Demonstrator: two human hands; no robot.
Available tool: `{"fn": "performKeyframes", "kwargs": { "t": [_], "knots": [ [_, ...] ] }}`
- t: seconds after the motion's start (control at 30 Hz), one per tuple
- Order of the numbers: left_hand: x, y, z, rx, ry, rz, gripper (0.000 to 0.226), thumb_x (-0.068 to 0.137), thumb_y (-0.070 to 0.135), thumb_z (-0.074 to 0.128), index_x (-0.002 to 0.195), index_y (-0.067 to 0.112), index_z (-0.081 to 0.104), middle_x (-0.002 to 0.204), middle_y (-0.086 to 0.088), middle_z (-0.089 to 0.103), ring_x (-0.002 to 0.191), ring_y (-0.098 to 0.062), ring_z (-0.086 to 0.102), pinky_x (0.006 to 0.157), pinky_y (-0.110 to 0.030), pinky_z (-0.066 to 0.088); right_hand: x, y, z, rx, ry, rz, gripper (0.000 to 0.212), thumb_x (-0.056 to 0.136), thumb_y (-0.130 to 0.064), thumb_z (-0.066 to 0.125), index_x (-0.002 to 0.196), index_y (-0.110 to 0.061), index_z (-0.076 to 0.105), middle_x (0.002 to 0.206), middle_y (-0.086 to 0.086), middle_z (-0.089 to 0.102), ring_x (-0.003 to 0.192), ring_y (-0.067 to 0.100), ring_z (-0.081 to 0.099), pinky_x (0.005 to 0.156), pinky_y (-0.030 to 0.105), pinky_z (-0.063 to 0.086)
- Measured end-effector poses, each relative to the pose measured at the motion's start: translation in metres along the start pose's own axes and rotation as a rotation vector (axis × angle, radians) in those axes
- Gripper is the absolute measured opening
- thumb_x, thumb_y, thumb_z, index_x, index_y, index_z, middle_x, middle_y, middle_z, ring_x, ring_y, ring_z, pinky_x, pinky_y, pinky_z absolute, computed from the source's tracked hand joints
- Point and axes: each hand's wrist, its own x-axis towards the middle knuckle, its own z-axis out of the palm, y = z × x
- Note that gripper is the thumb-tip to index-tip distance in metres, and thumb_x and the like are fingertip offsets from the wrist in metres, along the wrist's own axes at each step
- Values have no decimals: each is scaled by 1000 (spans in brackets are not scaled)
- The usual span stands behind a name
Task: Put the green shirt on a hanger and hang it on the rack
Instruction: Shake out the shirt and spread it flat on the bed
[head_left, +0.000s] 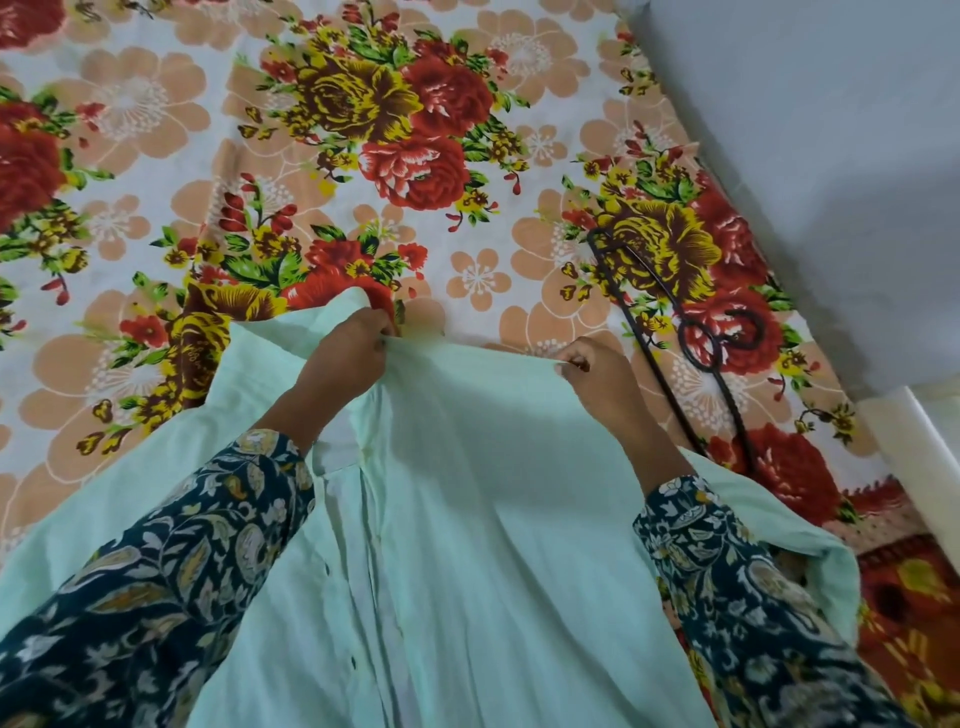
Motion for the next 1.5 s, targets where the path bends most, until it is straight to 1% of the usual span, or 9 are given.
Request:
{"fn": "performKeyframes", "kwargs": {
  "t": [0.07,0.27,0.43,0.67,0.8,0.93,1.03,1.3,1.5],
  "knots": [
    [2,1,3,48,10,19,19,86,-1,42,97,0,59,104,-20,61,94,-36,58,73,-33,41,4,4,4,-94,76,-14,14,89,-12,54,92,0,60,89,9,60,84,23,54,68,26,37],
    [12,8,15,212,-45,70,32,90,4,41,120,0,52,121,-22,52,106,-37,52,88,-46,47,32,6,10,-283,115,47,17,89,-8,47,94,-1,62,100,18,63,96,34,58,72,33,42],
    [-14,8,16,256,32,33,50,90,8,44,140,11,35,146,-15,31,121,-37,40,91,-48,46,23,-3,14,-195,176,62,22,88,-13,49,101,-2,63,101,18,66,99,35,58,81,44,50],
    [-69,-15,-6,-10,344,-67,30,81,-7,41,101,-3,64,106,-19,60,104,-36,52,84,-43,46,-17,-48,44,100,-34,37,18,86,-6,47,85,-8,65,88,8,65,84,23,58,71,28,42],
    [-94,-21,-18,-241,319,-168,24,82,-9,44,94,-1,64,101,-14,63,95,-22,57,76,-23,40,-30,-76,64,330,-222,122,17,86,-4,45,82,-11,60,77,6,61,65,18,58,62,26,45],
    [-104,-19,-28,-722,192,-334,21,87,-4,45,85,10,61,83,-3,66,73,-15,62,67,-23,46,-39,-93,71,509,-270,220,15,88,-3,45,86,-8,59,70,3,59,58,14,54,57,23,41],
    [-106,-9,-25,-827,54,-362,19,91,0,43,98,5,61,83,-3,65,68,-13,62,63,-24,46,-45,-90,66,572,-259,272,15,88,-3,46,84,-9,59,70,4,60,59,15,55,59,24,42],
    [-55,74,17,-897,-111,-279,16,91,6,44,98,10,58,85,3,64,72,-12,59,62,-22,40,-27,-30,2,691,31,379,24,88,0,44,72,-15,54,67,6,57,55,16,53,51,22,38],
    [4,143,50,-837,-202,-171,16,91,4,43,94,10,57,80,2,61,69,-12,56,61,-24,38,16,45,-63,324,352,435,24,83,-5,46,99,-2,64,96,12,64,86,26,56,68,33,43]
  ]
}}
